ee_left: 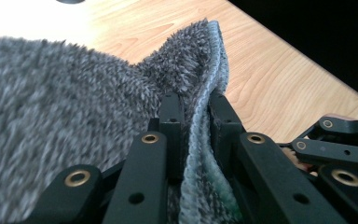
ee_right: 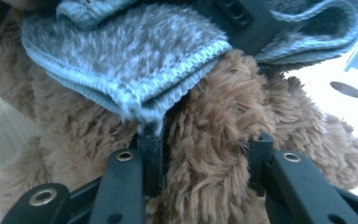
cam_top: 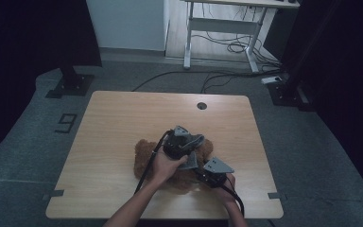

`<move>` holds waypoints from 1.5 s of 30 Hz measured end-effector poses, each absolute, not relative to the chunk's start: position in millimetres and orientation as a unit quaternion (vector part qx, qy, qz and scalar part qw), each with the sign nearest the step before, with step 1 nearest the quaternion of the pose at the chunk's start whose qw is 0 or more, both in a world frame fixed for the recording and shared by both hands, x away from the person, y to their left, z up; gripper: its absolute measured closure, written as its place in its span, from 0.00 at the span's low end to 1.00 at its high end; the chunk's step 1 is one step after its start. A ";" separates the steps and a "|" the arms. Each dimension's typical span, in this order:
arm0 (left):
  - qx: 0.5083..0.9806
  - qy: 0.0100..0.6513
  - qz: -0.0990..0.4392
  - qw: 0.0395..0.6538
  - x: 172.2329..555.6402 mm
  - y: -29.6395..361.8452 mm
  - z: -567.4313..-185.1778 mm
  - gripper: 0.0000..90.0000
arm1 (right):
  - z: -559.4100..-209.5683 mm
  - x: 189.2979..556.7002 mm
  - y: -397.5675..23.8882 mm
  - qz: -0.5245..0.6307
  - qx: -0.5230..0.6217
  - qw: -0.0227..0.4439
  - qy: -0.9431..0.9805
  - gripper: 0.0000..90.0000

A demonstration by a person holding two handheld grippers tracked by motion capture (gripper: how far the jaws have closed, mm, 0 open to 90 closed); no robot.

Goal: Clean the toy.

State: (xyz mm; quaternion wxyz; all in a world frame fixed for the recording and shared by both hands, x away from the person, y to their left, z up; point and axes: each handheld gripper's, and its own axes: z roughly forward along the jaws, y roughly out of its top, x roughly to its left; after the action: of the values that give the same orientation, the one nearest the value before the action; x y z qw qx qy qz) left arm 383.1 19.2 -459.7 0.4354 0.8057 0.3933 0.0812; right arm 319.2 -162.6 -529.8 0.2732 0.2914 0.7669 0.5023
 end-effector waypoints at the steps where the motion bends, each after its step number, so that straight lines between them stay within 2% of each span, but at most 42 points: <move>1: 0.806 0.394 0.091 0.432 380.9 27.5 -457.3 0.87 | -530.8 316.9 -162.4 0.505 0.288 0.276 0.765 0.68; 3: 0.804 0.404 0.114 0.420 378.5 43.0 -454.7 0.87 | -530.8 315.7 -162.1 0.503 0.287 0.280 0.766 0.68; 4: 0.804 0.404 0.114 0.420 378.5 43.0 -454.7 0.87 | -530.8 315.7 -162.1 0.503 0.287 0.280 0.766 0.68; 9: 0.779 0.436 0.114 0.436 370.0 103.0 -459.4 0.87 | -531.7 312.5 -161.5 0.507 0.286 0.284 0.762 0.68; 15: 0.756 0.463 0.118 0.448 361.8 148.3 -465.3 0.87 | -532.3 311.0 -161.8 0.510 0.287 0.281 0.760 0.68; 23: 0.749 0.472 0.129 0.446 355.6 166.0 -468.4 0.88 | -532.8 309.2 -161.3 0.513 0.286 0.278 0.760 0.68; 28: 0.747 0.496 0.150 0.417 355.2 184.6 -474.7 0.88 | -533.7 310.0 -162.9 0.516 0.288 0.274 0.759 0.68; 30: 0.749 0.513 0.140 0.395 355.4 195.7 -486.2 0.88 | -533.9 310.4 -163.2 0.516 0.289 0.272 0.759 0.68; 33: 0.745 0.526 0.111 0.395 354.9 204.9 -496.1 0.88 | -534.4 311.0 -164.2 0.517 0.291 0.271 0.758 0.68; 36: 0.744 0.517 0.121 0.406 353.7 200.8 -484.3 0.88 | -534.0 311.8 -163.8 0.515 0.291 0.272 0.758 0.68; 40: 0.745 0.482 0.146 0.438 352.4 180.6 -449.4 0.88 | -533.7 312.6 -163.2 0.515 0.292 0.274 0.758 0.68; 45: 0.769 0.417 0.136 0.466 352.5 120.0 -417.2 0.88 | -533.6 313.6 -163.0 0.516 0.293 0.273 0.757 0.68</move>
State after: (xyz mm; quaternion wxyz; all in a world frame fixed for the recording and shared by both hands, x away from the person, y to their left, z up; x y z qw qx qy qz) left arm 352.5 120.0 -417.2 0.4661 0.7685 0.4166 0.1360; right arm 313.6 -163.0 -533.6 0.2731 0.2930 0.7574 0.5157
